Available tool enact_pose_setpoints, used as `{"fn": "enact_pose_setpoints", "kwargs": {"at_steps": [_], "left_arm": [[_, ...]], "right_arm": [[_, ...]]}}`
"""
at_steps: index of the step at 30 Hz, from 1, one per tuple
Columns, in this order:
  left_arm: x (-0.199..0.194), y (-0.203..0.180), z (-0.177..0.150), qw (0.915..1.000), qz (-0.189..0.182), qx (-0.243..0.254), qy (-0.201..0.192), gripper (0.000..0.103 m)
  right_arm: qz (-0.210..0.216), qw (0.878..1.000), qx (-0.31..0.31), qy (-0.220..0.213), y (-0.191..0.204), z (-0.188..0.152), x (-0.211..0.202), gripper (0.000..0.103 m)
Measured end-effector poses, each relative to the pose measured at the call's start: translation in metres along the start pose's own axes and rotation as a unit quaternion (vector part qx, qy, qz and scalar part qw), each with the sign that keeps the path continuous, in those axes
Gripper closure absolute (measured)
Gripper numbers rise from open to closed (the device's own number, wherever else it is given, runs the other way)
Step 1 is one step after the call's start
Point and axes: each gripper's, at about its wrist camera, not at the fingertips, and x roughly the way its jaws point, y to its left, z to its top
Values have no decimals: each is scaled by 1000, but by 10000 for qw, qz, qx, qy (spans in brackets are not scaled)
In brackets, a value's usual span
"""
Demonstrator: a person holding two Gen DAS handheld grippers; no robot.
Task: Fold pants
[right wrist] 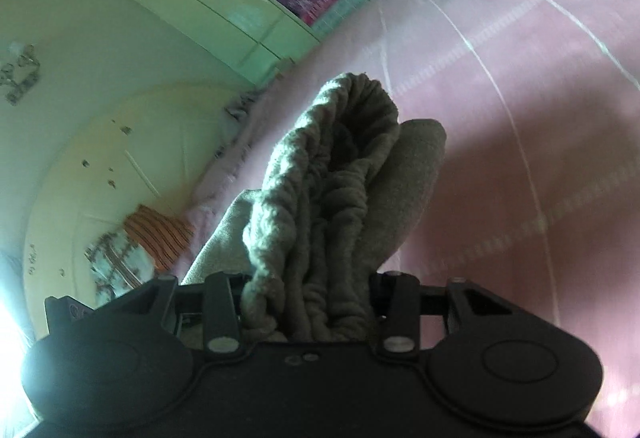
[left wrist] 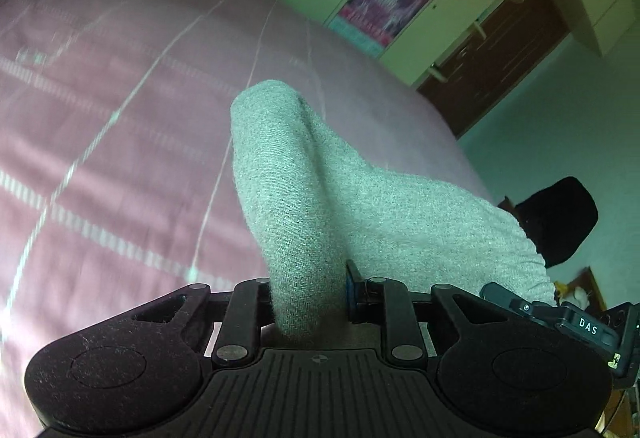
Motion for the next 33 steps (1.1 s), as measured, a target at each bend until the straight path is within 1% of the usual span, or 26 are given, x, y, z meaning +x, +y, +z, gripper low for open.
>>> {"fn": "enact_pose_setpoints", "kwargs": {"at_steps": [6,12,14,17,20,23,25,27,29,31,32,33], "left_arm": [[13,-20,51,9991,146,296,-277,80],[48,-28,88,9975,442,473,-290,80],[62,-27,95,9967,579,495,-281,80],[79,-25,99,9951,779,552,-238,80],[98,-20,103,9936,939,609,-159,80],[118,-17,100,9907,1119,762,-101,80],[132,-15,95,9879,1270,895,-38,80],[147,-14,87,9830,1450,1120,69,79],[161,-10,78,9800,1609,1146,234,79],[172,-8,66,9730,1873,1316,296,69],[175,-7,61,9712,1945,1332,336,64],[176,-6,59,9698,2038,1302,308,53]], "right_arm": [[121,9993,-252,-230,13,49,12,61],[139,9992,-198,-320,1,82,33,61],[94,9993,-195,-318,-3,85,47,61],[34,9994,-175,-286,-12,95,70,61],[-27,9996,-190,-193,-23,99,85,61],[-120,9997,-204,-85,-34,104,103,61],[-195,9996,-218,-14,-40,103,112,61],[-313,9993,-203,81,-50,101,123,60],[-484,9984,-217,219,-58,102,135,59],[-709,9964,-196,420,-70,96,145,57],[-838,9951,-201,481,-74,93,148,54],[-945,9940,-206,508,-79,90,150,53]]}}
